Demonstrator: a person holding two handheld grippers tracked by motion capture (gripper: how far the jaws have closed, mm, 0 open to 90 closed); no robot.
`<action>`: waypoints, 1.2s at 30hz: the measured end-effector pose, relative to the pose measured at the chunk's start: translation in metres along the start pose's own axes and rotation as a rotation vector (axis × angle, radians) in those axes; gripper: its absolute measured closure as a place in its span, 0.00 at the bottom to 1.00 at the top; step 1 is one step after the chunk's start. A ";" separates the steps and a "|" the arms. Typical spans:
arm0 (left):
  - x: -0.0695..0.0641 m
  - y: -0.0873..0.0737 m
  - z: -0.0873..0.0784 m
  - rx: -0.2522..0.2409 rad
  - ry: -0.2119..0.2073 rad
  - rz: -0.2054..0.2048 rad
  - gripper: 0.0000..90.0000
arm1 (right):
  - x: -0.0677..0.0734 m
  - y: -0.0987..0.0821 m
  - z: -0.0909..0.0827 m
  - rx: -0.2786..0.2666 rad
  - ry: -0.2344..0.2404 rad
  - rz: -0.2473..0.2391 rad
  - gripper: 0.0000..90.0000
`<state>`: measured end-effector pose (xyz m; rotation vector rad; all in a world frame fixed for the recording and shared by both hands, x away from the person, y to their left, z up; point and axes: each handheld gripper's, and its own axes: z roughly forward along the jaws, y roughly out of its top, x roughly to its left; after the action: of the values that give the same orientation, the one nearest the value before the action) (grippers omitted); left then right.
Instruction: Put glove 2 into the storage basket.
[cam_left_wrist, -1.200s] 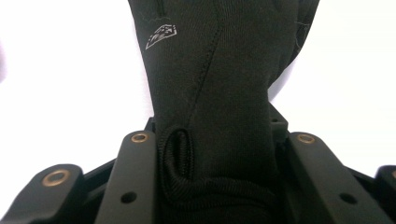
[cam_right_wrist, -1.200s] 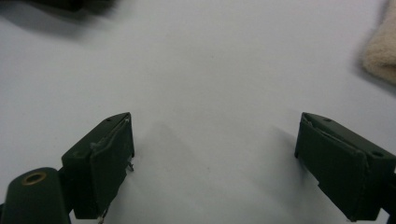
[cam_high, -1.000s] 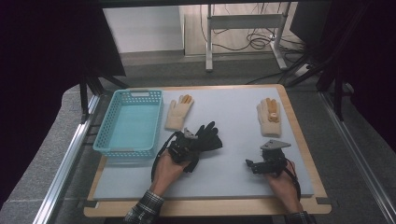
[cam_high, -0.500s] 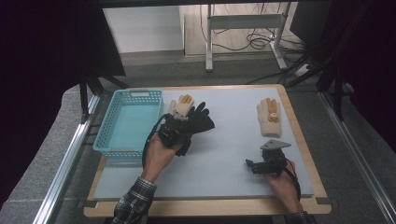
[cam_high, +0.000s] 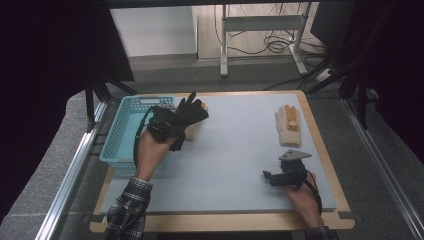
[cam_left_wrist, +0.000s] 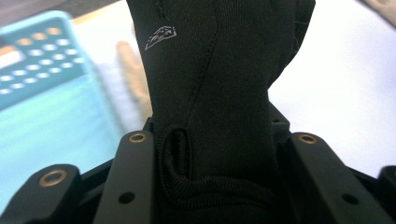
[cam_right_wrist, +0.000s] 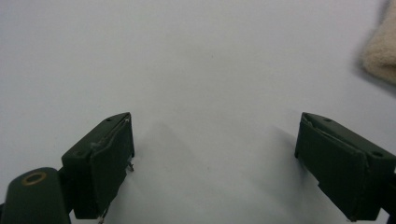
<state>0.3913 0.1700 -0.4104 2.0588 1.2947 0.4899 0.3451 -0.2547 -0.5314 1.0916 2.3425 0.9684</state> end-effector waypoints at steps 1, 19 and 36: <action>0.006 0.000 -0.002 -0.001 0.011 -0.014 0.67 | 0.000 0.000 0.000 0.000 0.000 0.000 0.13; 0.102 -0.025 -0.003 0.089 0.187 -0.205 0.66 | 0.000 0.000 0.000 0.000 0.000 0.001 0.13; 0.155 -0.060 0.044 0.317 0.300 -0.296 0.64 | 0.000 0.000 0.000 -0.001 0.000 -0.001 0.13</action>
<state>0.4479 0.3129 -0.4874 2.0426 1.9280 0.4952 0.3453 -0.2547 -0.5315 1.0904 2.3419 0.9695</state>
